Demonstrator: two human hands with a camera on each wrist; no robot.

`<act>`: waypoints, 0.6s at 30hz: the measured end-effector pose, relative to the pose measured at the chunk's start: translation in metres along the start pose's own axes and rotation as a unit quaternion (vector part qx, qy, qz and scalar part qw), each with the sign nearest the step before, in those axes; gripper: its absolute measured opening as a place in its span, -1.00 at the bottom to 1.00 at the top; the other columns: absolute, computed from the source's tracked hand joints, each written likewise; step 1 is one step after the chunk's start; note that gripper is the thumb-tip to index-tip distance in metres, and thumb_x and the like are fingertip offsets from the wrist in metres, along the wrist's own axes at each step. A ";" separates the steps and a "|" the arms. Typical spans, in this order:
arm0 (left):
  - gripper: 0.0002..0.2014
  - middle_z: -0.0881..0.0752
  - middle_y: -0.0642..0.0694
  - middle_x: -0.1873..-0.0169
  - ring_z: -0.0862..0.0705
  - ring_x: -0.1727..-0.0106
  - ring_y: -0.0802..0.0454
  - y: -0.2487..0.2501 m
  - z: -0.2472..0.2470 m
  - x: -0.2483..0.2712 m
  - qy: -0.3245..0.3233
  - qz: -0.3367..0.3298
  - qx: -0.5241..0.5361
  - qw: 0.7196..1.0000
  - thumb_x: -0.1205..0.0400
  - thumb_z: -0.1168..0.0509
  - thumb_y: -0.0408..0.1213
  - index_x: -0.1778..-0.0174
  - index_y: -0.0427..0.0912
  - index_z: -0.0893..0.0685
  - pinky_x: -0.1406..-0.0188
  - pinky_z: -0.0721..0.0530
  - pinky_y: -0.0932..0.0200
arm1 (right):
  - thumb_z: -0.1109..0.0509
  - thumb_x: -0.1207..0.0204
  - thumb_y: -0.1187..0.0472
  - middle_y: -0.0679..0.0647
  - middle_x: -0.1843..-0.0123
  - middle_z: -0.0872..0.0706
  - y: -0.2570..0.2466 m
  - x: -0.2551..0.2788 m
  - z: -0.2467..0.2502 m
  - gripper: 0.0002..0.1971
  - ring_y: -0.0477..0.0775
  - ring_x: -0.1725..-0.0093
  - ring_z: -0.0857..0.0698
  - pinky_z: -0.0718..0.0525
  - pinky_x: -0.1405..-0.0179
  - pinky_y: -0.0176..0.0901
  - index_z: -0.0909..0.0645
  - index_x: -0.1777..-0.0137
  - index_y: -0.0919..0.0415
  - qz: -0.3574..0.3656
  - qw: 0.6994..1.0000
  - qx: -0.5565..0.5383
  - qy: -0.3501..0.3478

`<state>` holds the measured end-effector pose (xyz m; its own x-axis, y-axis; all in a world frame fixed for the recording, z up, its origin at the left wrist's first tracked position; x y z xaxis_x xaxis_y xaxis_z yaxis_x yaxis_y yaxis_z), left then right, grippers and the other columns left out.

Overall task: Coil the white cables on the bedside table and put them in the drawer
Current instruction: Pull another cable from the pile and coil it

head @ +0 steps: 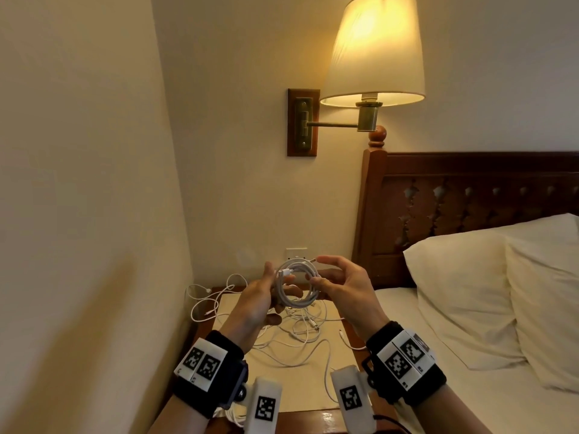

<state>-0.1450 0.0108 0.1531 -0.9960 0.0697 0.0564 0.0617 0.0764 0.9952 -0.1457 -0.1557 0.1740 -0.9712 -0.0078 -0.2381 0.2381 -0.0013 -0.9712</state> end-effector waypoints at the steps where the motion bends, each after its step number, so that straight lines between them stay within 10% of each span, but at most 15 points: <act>1: -0.38 -0.83 -0.03 0.23 -0.45 0.33 0.08 -0.002 0.003 -0.001 0.002 0.001 0.001 1.000 -0.71 0.10 0.25 -0.13 -0.05 -0.77 0.40 -0.46 0.17 | -0.48 -0.50 0.43 0.13 0.01 -0.84 0.002 0.000 0.000 -0.65 0.07 0.03 -0.83 -0.81 0.12 -0.16 -0.61 -0.23 0.11 -0.001 1.000 0.004 0.000; 9: -0.73 -0.65 -0.31 0.15 -0.39 0.41 0.08 -0.007 0.011 0.003 -0.041 -0.063 0.000 0.997 -0.61 -0.25 -0.42 -0.04 -0.07 -0.83 0.56 -0.33 0.22 | -0.50 -0.50 0.36 0.08 0.06 -0.85 0.012 -0.001 0.004 -0.77 0.05 0.08 -0.84 -0.81 0.14 -0.16 -0.65 -0.12 0.22 0.020 0.998 0.035 0.042; 18: -0.80 -0.78 -0.16 0.38 -0.71 0.44 0.04 -0.025 0.008 0.006 0.066 -0.096 -0.035 0.993 -0.58 -0.43 -0.26 0.02 -0.34 -0.78 0.52 -0.68 0.19 | -0.39 -0.61 0.30 -0.12 0.00 -0.84 0.027 0.009 -0.003 -0.80 -0.10 -0.03 -0.80 -0.79 0.01 -0.16 -0.64 -0.12 -0.03 0.052 0.993 0.104 0.015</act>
<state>-0.1517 0.0171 0.1277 -0.9890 -0.0716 -0.1297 -0.1305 0.0066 0.9914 -0.1479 -0.1532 0.1460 -0.9405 0.0115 -0.3396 0.3299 -0.2088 -0.9207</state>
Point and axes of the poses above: each hand's wrist, its own x-axis away from the middle knuckle, its own z-axis out of the back of the hand, y = z × x, the point moved 4 cm from there along -x, towards the middle knuckle
